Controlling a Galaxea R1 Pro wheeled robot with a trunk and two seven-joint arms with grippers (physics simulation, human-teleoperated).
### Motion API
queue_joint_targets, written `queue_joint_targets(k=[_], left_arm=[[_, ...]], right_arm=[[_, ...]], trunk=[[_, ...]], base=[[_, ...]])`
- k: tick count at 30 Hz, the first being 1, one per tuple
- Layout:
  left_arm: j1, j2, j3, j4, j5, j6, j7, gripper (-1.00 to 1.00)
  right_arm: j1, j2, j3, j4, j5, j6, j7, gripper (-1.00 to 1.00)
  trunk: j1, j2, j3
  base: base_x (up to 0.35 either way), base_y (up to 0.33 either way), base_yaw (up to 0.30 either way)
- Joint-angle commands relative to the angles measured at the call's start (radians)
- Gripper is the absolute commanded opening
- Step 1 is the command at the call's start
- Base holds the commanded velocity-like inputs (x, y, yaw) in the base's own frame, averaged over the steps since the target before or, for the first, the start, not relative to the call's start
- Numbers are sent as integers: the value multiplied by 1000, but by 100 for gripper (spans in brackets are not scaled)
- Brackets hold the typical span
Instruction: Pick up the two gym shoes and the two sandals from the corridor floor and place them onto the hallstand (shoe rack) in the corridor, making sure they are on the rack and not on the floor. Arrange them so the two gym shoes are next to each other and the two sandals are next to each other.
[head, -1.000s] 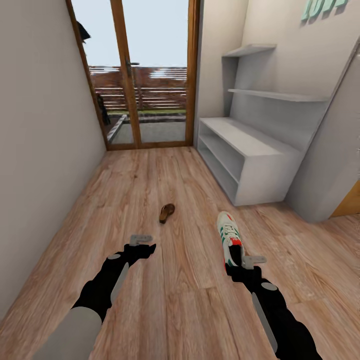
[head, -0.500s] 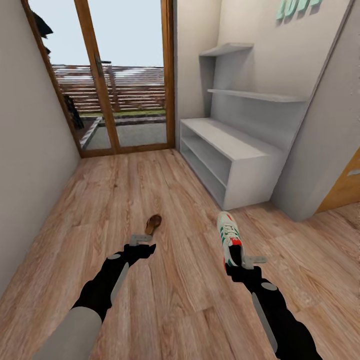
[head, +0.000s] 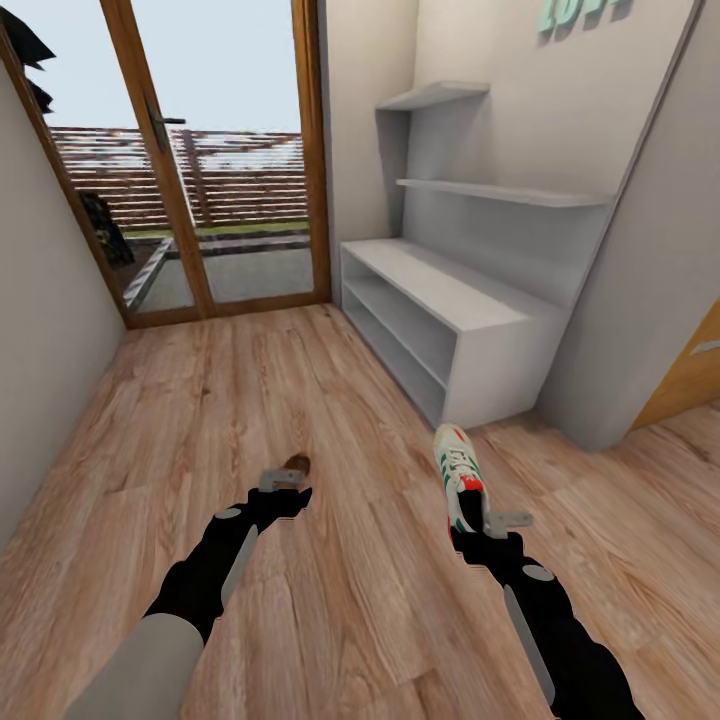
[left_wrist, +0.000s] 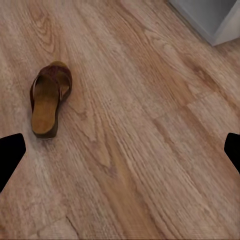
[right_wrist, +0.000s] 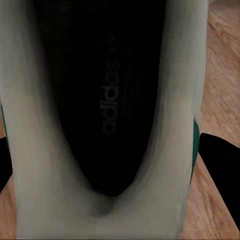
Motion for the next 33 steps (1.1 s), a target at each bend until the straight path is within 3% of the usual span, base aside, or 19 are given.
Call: queue_joint_targets(k=[1,19,33], left_arm=[[0,0,0,-2,0,6,-3,100],[0,0,0,-2,0,6,-3,100],[0,0,0,-2,-1,6,-3,100]], right_arm=[[0,0,0,-2,-1,6,0,-100],[0,0,0,-1,-1,6,0,-100],[0,0,0,-2,-1,6,0,-100]], trunk=[[0,0,-1],[0,0,-1],[0,0,-1]], base=[[344,47,-2],[345,27,-5],[324,156,-178]])
